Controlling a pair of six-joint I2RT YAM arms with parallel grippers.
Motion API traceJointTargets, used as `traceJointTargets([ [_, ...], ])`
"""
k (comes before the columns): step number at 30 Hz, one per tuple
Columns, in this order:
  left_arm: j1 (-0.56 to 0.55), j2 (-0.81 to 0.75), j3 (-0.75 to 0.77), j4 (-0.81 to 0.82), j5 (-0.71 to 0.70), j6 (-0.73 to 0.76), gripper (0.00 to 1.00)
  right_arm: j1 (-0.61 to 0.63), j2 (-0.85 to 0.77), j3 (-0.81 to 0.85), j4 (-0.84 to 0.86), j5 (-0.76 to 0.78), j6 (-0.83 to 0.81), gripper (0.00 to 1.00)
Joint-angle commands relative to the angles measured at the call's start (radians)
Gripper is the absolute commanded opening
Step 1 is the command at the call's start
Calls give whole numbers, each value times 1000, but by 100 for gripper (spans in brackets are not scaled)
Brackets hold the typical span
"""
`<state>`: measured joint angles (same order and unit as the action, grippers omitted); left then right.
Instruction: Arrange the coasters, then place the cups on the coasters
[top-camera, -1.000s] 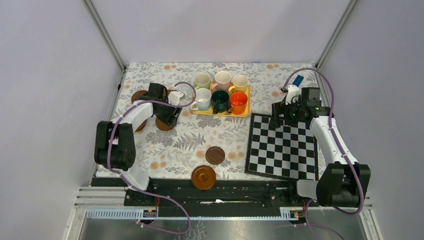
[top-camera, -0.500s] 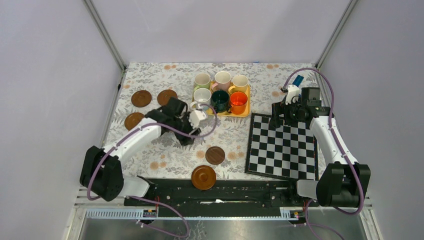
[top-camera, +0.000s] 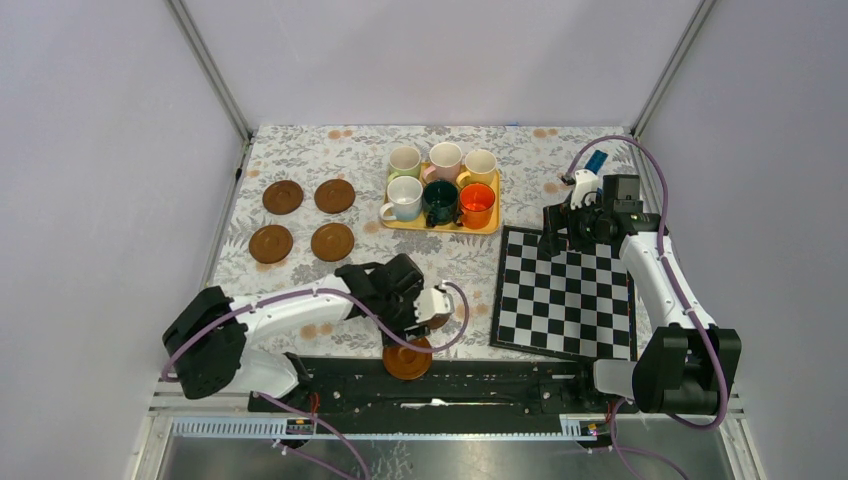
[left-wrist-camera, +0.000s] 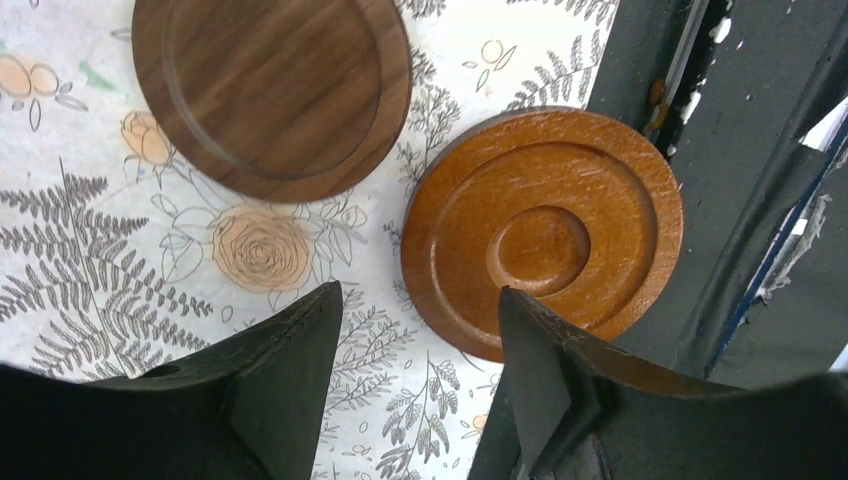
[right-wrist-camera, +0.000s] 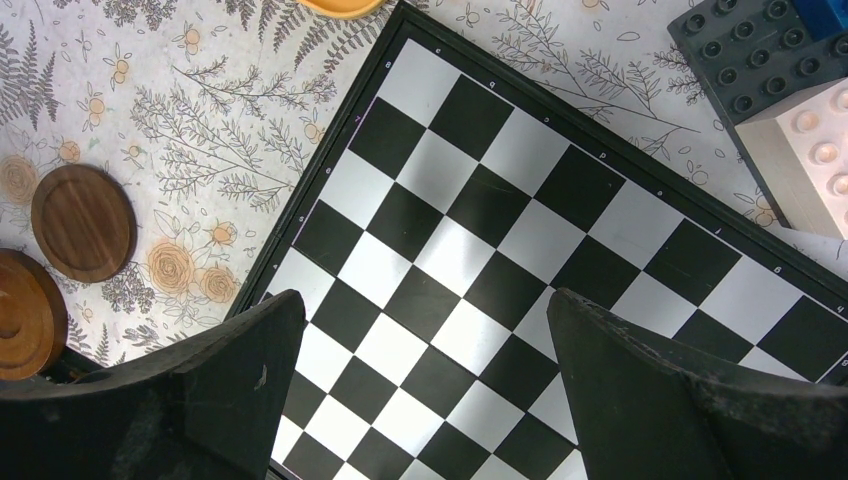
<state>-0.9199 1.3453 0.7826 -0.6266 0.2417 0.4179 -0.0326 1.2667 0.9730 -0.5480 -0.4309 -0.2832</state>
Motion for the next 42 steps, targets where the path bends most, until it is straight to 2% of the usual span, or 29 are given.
traceJointTargets([
  [1, -74, 29, 5, 78, -58, -26, 64, 5, -21, 13, 11, -10, 5, 98],
  [10, -148, 95, -4, 83, -95, -18, 65, 5, -19, 9, 17, -3, 3, 98],
  [15, -129, 109, -23, 93, -162, -12, 59, 5, -18, 9, 18, -4, 3, 98],
  [20, 20, 104, -7, 69, -104, -4, 50, 5, -18, 7, 20, -8, 1, 98],
  [24, 112, 83, -16, 65, -135, 32, 49, 5, -15, 7, 23, -7, -1, 98],
  [33, 434, -6, -108, 42, -152, 165, 47, 5, -19, 2, 23, -7, -4, 98],
  [42, 885, -50, -141, 2, -81, 338, 46, 4, -20, 1, 24, -19, -4, 98],
])
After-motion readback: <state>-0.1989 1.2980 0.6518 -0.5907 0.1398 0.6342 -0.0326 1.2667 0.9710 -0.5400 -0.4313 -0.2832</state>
